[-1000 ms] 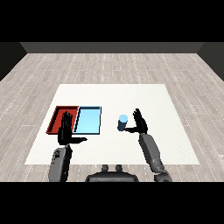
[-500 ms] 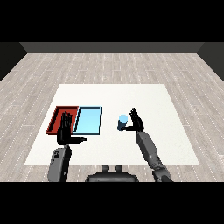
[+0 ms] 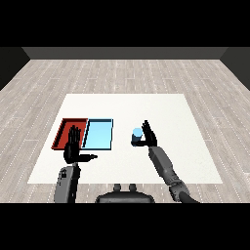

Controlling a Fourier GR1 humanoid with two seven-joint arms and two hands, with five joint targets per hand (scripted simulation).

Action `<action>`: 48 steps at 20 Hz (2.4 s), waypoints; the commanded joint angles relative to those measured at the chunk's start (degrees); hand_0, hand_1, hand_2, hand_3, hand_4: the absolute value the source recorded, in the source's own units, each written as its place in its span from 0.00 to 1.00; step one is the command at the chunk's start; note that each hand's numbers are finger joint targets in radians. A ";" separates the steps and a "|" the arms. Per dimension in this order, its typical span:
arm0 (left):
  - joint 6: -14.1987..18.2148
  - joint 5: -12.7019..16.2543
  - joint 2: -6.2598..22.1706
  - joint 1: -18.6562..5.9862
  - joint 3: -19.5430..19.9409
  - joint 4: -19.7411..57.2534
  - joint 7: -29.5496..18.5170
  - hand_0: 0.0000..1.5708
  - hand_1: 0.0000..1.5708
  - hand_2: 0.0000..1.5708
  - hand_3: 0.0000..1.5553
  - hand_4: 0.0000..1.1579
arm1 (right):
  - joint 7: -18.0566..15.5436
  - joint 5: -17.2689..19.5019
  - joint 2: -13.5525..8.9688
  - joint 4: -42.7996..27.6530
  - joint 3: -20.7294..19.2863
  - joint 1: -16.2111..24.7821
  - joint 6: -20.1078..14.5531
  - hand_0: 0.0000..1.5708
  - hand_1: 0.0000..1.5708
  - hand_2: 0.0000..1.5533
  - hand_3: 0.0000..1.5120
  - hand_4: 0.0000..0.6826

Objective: Pick the blue can and put it in the blue box

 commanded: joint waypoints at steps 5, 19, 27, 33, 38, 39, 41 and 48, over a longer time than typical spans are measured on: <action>-0.08 -0.04 0.57 2.50 0.07 -3.32 0.41 0.00 0.00 0.00 0.00 0.00 | 1.07 -3.89 0.05 4.33 3.36 -6.89 -2.92 0.00 0.00 0.00 0.00 0.00; -0.96 0.01 -0.61 3.22 -0.24 -0.45 -3.12 0.00 0.00 0.00 0.00 0.00 | -2.18 -7.68 0.06 6.67 8.32 -6.27 -4.83 0.00 0.00 0.00 0.00 0.00; -0.71 2.40 1.51 -0.24 1.73 -2.27 3.43 0.00 0.00 0.00 0.00 0.00 | 2.17 -9.04 0.06 11.27 13.11 -11.73 -14.77 1.00 1.00 0.96 0.96 0.99; -0.60 1.31 0.03 -4.35 1.48 4.92 -1.67 0.00 0.00 0.00 0.00 0.00 | -0.69 -5.37 0.05 15.66 9.49 -13.24 -12.05 0.99 0.99 0.96 0.95 0.99; 1.07 -0.41 -0.10 -5.83 -0.61 4.31 1.84 0.00 0.00 0.00 0.00 0.00 | -3.48 -4.58 0.06 8.16 10.93 -9.32 -13.28 0.96 0.96 0.94 0.94 0.96; 1.17 -2.13 -1.65 0.49 -4.01 -1.13 1.56 0.00 0.00 0.00 0.00 0.00 | 1.13 -3.12 -2.17 -0.85 13.08 -4.63 -15.45 0.95 0.95 0.94 0.93 0.95; 1.47 -3.19 -0.03 -0.80 -3.12 -0.89 2.01 0.00 0.00 0.00 0.00 0.00 | 0.31 -2.48 -0.69 2.99 11.38 -10.02 -14.57 0.95 0.95 0.94 0.93 0.96; 1.97 -3.07 -2.30 -3.85 -7.74 5.55 2.90 0.00 0.00 0.00 0.00 0.00 | 2.47 0.39 -0.36 -7.26 12.55 -9.12 -16.52 0.94 0.94 0.93 0.93 0.95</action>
